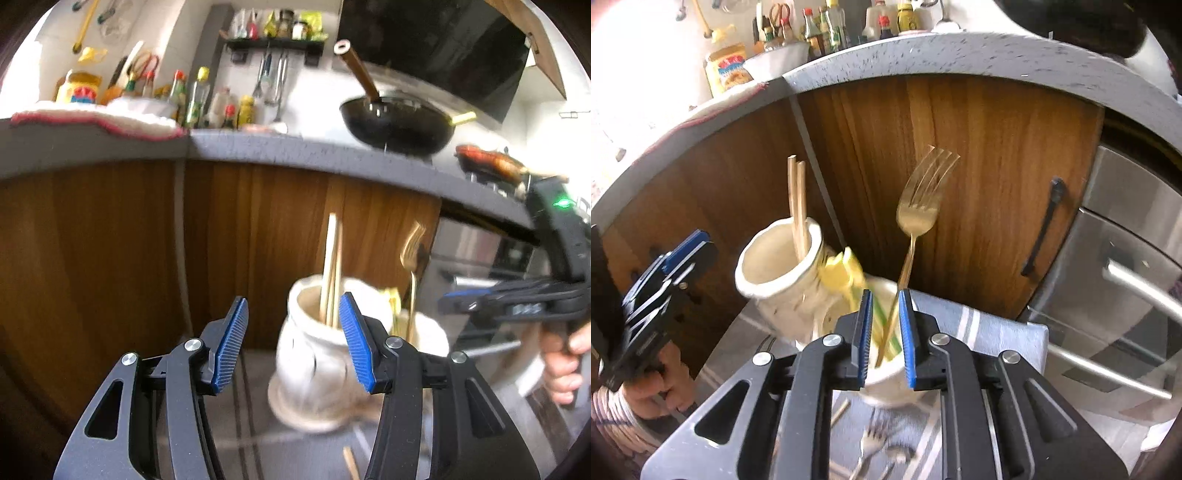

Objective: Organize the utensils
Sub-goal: 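Move the left tool to a chopstick while the right tool approaches the flower spoon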

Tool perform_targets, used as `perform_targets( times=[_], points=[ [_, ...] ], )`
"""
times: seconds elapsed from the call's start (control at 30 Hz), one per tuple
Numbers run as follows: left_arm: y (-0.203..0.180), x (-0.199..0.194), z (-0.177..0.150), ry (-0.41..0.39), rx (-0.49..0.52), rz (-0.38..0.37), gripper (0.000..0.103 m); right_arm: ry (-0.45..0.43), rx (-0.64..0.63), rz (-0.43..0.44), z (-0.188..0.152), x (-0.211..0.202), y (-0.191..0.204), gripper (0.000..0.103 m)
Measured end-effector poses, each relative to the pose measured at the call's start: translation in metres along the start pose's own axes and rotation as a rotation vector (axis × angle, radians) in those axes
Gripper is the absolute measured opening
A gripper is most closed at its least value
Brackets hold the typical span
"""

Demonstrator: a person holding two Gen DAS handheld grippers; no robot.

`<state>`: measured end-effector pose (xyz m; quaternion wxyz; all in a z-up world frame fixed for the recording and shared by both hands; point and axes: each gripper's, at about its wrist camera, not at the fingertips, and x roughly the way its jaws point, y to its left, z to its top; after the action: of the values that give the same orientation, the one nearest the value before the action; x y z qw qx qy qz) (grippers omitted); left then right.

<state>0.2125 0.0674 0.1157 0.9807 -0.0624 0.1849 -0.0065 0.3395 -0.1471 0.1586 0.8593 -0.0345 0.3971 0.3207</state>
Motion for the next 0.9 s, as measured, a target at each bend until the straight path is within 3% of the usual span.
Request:
perform_targets(
  times=[0.1, 0.23, 0.37, 0.7, 0.83, 0.9],
  points=[
    [-0.006, 0.003, -0.022, 0.115, 0.016, -0.017, 0.052, 0.025, -0.004, -0.01, -0.027, -0.006, 0.005, 0.015],
    [-0.019, 0.014, -0.06, 0.265, 0.042, -0.045, 0.036, 0.109, -0.004, -0.048, -0.076, 0.004, 0.009, 0.015],
    [-0.034, 0.027, -0.094, 0.379, 0.071, -0.079, 0.029, 0.176, 0.024, -0.066, -0.111, 0.019, 0.005, 0.015],
    [-0.054, 0.028, -0.127, 0.48, 0.151, -0.11, 0.029, 0.209, 0.032, -0.084, -0.142, 0.035, -0.001, 0.015],
    [-0.06, 0.025, -0.129, 0.492, 0.191, -0.104, 0.029, 0.201, 0.021, -0.088, -0.144, 0.041, -0.001, 0.04],
    [-0.062, 0.025, -0.129, 0.489, 0.213, -0.093, 0.029, 0.197, 0.012, -0.101, -0.144, 0.044, 0.0, 0.041]
  ],
)
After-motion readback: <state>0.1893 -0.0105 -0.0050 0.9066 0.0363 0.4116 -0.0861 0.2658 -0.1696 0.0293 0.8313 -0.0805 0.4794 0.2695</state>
